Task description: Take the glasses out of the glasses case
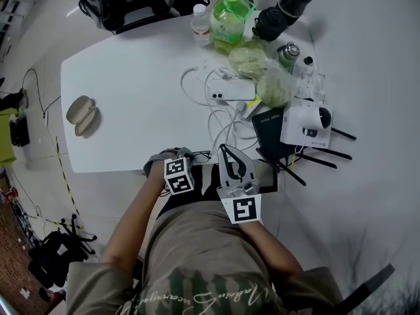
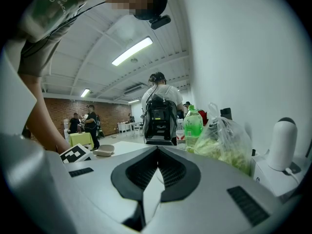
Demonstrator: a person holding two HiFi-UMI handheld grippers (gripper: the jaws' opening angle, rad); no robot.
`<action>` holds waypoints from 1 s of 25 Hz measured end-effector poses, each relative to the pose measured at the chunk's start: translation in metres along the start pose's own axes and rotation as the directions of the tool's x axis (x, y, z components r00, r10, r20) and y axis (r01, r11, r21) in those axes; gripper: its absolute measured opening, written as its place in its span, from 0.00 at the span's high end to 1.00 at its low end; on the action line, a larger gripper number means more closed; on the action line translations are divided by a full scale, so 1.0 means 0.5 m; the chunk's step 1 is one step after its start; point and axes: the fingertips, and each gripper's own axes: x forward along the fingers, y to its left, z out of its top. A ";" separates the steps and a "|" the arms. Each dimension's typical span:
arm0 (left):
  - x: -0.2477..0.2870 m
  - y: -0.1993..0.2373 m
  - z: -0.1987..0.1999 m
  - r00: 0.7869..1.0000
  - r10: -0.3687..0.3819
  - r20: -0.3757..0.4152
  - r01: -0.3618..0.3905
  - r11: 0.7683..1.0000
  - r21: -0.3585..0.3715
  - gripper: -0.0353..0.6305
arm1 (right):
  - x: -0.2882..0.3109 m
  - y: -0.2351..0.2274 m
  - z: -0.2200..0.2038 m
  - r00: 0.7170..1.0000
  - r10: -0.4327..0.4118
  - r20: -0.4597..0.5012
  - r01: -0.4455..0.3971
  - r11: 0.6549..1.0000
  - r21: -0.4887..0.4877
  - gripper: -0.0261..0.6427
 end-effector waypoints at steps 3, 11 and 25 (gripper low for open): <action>0.001 0.001 0.006 1.000 -0.002 0.012 0.002 1.000 0.016 0.92 | -0.004 0.005 0.003 1.000 -0.007 0.009 0.007 1.000 -0.014 0.94; 0.000 0.000 0.007 1.000 0.013 -0.007 -0.012 0.997 0.073 0.92 | -0.008 0.016 0.000 1.000 -0.018 0.003 0.018 1.000 -0.020 0.94; -0.026 0.003 0.009 0.999 0.016 0.051 -0.017 0.999 0.039 0.86 | 0.006 0.027 0.001 1.000 -0.013 0.001 0.013 1.000 -0.024 0.94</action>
